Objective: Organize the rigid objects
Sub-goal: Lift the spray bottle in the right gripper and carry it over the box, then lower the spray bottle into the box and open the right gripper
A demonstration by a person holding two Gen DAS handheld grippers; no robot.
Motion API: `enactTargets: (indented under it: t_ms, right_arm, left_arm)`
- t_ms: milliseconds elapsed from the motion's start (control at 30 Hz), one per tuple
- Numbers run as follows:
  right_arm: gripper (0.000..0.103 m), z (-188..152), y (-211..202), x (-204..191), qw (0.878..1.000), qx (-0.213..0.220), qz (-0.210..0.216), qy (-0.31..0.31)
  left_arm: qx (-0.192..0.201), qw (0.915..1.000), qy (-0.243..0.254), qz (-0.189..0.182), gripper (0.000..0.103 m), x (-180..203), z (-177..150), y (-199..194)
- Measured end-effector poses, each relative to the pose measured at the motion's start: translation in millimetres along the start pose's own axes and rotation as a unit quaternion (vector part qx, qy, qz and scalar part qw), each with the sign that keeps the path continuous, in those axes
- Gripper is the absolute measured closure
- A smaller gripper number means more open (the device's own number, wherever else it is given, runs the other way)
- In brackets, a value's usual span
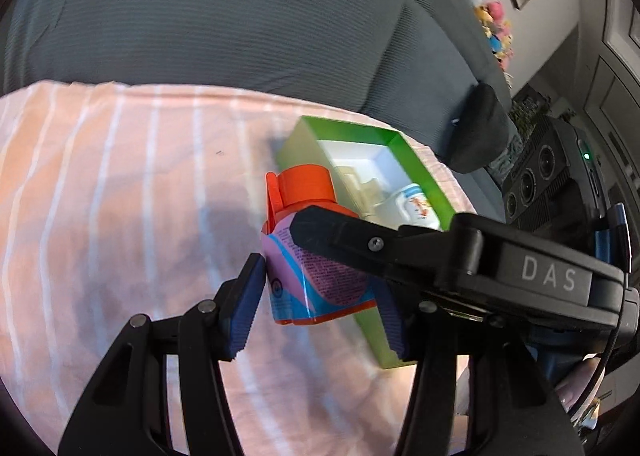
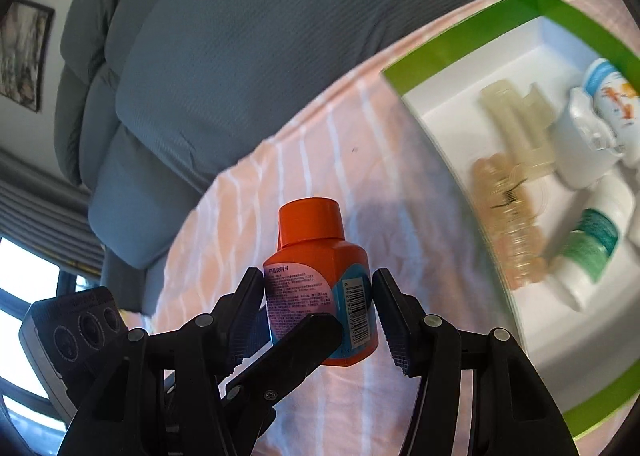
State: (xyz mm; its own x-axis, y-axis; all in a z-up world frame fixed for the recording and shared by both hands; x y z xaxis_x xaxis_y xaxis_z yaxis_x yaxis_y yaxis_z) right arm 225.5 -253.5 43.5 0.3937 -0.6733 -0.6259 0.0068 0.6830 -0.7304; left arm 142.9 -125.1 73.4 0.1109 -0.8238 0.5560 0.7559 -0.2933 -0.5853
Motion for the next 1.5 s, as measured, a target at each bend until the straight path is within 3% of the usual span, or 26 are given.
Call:
enactTargets:
  t_ms: [333, 767, 1067, 1500]
  right_arm:
    - [0.044, 11, -43, 25, 0.998, 0.055, 0.008, 0.024]
    - [0.044, 17, -93, 83, 0.991, 0.108, -0.010, 0.083]
    - [0.044, 15, -102, 118, 0.987, 0.106, -0.030, 0.118]
    - [0.044, 10, -89, 144, 0.984, 0.082, -0.061, 0.148]
  left_arm:
    - [-0.001, 0.9986, 0.049, -0.018, 0.051, 44, 8, 21]
    - [-0.039, 0.9926, 0.096, -0.064, 0.051, 102, 6, 73]
    - [-0.071, 0.9903, 0.090, -0.078, 0.052, 114, -3, 104]
    - [-0.105, 0.9882, 0.054, -0.097, 0.052, 102, -11, 122]
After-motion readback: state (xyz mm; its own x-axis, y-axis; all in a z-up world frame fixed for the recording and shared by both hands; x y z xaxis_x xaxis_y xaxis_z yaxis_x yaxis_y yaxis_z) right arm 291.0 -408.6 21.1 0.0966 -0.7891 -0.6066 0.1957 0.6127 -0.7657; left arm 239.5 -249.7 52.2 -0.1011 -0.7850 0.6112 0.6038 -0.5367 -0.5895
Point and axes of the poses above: each gripper's, at about its wrist camera, not at the fingertips, and y roughly the way its jaws point, x to its right, z to its top, the point moved 2 cm from there along y, roughly the way its jaws point, and after that the axes turned 5 degrees about -z, right-handed, at the moved point
